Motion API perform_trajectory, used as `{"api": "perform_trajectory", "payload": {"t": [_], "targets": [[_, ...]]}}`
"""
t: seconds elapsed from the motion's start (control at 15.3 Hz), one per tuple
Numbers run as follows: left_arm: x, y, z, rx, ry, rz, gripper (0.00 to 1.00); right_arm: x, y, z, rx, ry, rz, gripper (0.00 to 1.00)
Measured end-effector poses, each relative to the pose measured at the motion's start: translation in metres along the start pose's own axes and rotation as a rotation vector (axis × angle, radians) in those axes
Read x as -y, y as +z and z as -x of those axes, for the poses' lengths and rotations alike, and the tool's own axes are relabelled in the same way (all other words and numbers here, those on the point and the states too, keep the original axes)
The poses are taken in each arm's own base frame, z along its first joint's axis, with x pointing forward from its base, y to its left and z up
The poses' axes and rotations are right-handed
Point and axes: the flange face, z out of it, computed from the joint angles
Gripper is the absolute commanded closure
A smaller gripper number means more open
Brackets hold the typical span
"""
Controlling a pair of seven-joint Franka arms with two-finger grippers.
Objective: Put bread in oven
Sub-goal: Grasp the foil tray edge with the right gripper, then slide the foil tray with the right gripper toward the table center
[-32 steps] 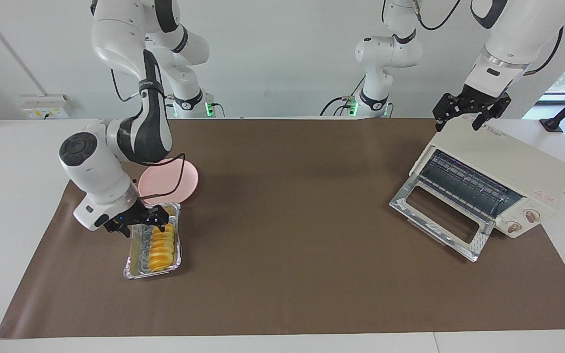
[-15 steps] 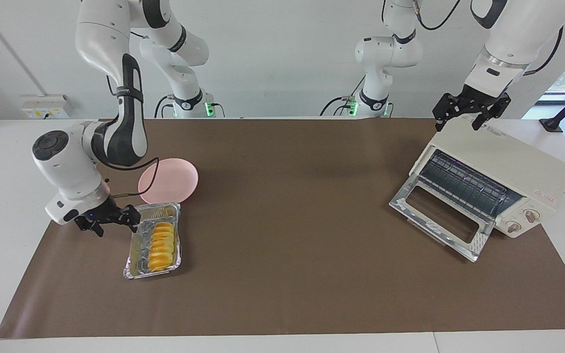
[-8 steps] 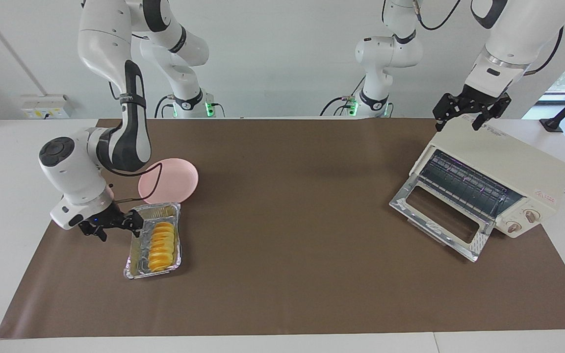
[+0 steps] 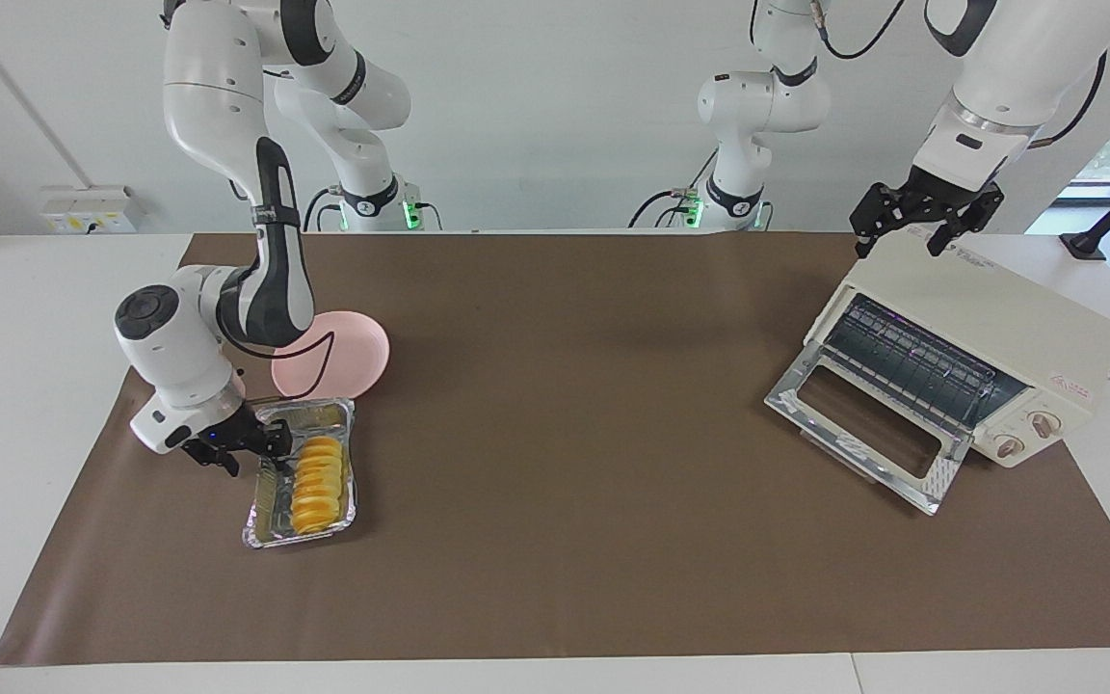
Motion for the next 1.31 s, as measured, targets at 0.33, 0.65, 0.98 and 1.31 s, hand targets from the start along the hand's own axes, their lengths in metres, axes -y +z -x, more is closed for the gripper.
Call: {"api": "perform_trajectory", "payload": {"t": [0.33, 0.65, 0.98, 1.31], "targets": [[0.0, 0.0, 0.0, 0.0, 0.0, 0.0, 0.0, 0.002, -0.006, 0.0, 0.001, 0.011, -0.004, 1.0], [0.0, 0.0, 0.0, 0.0, 0.0, 0.0, 0.0, 0.013, -0.022, -0.004, 0.001, 0.022, -0.017, 1.0], [0.0, 0.0, 0.0, 0.0, 0.0, 0.0, 0.0, 0.087, -0.081, -0.03, -0.075, 0.032, -0.069, 1.0], [0.0, 0.0, 0.0, 0.0, 0.0, 0.0, 0.0, 0.215, -0.106, -0.043, -0.105, 0.064, -0.139, 1.0]]}}
